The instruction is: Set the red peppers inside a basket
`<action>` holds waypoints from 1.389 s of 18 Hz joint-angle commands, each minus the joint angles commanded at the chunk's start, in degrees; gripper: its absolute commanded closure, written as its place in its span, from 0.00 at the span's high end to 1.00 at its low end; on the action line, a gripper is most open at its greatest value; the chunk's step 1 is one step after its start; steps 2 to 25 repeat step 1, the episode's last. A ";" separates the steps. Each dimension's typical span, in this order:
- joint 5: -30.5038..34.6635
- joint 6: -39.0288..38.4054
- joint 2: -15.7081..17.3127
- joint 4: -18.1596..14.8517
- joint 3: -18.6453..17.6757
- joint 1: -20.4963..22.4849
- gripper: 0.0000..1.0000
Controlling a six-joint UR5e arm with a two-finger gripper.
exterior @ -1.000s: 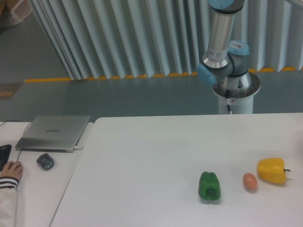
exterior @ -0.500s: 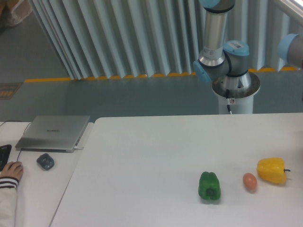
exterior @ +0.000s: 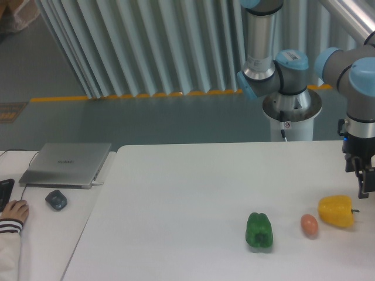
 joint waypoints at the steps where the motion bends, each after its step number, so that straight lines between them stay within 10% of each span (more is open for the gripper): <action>1: 0.09 -0.09 -0.09 0.44 0.00 -0.18 1.00; 25: 0.09 -0.09 -0.09 0.44 0.00 -0.18 1.00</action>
